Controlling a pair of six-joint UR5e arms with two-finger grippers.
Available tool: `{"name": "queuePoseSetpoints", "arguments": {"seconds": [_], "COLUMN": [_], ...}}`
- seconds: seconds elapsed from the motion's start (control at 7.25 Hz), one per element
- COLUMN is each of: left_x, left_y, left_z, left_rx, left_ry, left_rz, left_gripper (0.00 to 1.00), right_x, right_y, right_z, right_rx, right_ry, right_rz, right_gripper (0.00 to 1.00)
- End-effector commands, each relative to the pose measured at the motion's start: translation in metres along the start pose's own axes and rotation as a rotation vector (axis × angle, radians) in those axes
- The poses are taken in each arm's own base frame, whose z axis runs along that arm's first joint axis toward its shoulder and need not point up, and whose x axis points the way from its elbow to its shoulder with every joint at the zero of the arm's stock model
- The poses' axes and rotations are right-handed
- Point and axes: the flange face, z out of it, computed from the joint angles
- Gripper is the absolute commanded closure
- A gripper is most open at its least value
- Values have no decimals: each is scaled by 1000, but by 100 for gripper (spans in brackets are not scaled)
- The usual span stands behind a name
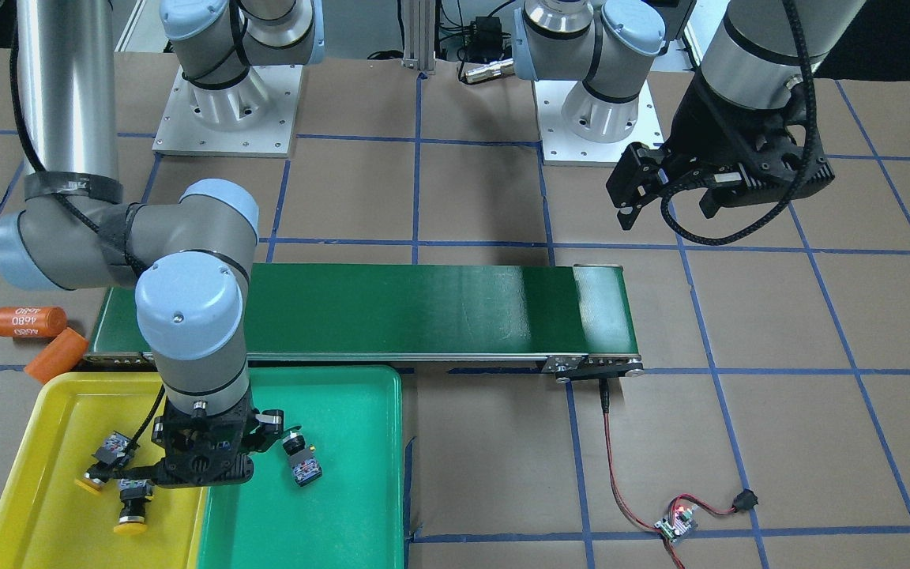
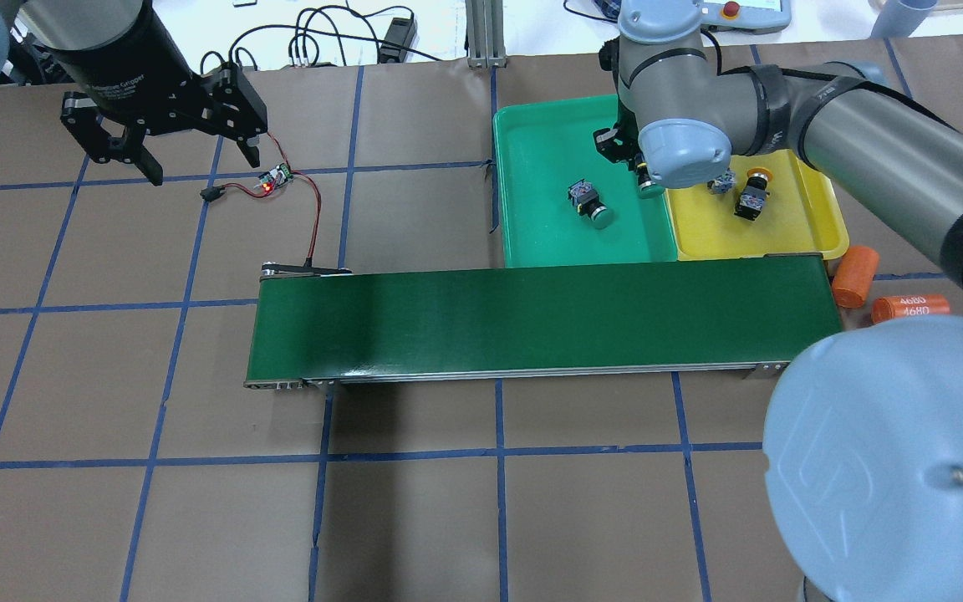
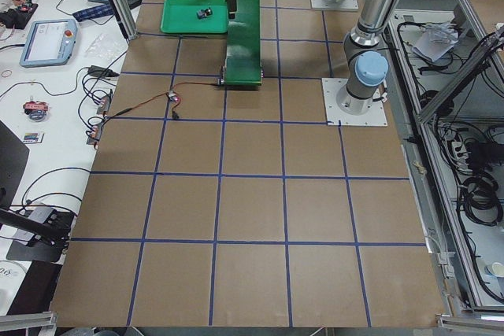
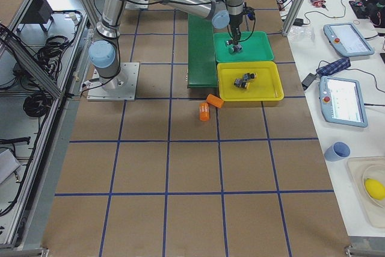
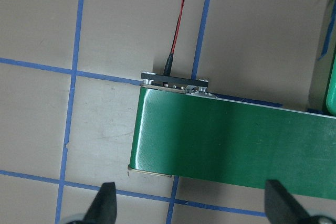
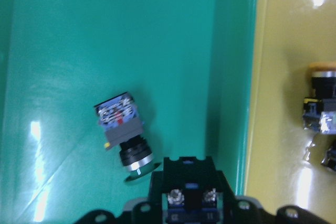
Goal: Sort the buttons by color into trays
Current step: 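Carry the green-capped button into the green tray and release it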
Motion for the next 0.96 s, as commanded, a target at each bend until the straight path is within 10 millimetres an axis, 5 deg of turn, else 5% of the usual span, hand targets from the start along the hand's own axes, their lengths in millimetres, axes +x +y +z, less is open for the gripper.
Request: {"name": "queuePoseSetpoints", "arguments": {"seconds": [0.0,0.14,0.28,0.55,0.83], "left_x": [1,1,1,2,1], "left_y": [-5,-5,-4,-7,-5], "left_z": [7,6,5,9,6], "left_rx": [-13,-10,-8,-14,-9], "left_ry": [-1,0,0,-1,1], "left_rz": [-1,-2,-4,-5,-5], "left_gripper": [0,0,0,0,0], "right_x": [-5,-5,-1,10,15], "right_y": [-8,-9,-10,-10,7], "right_z": [20,20,22,10,-35], "right_rx": [-1,-2,10,11,-83], "right_ry": [-90,-92,-89,-80,-106], "right_rz": [23,35,42,50,49], "right_gripper": [100,87,1,0,0]}}
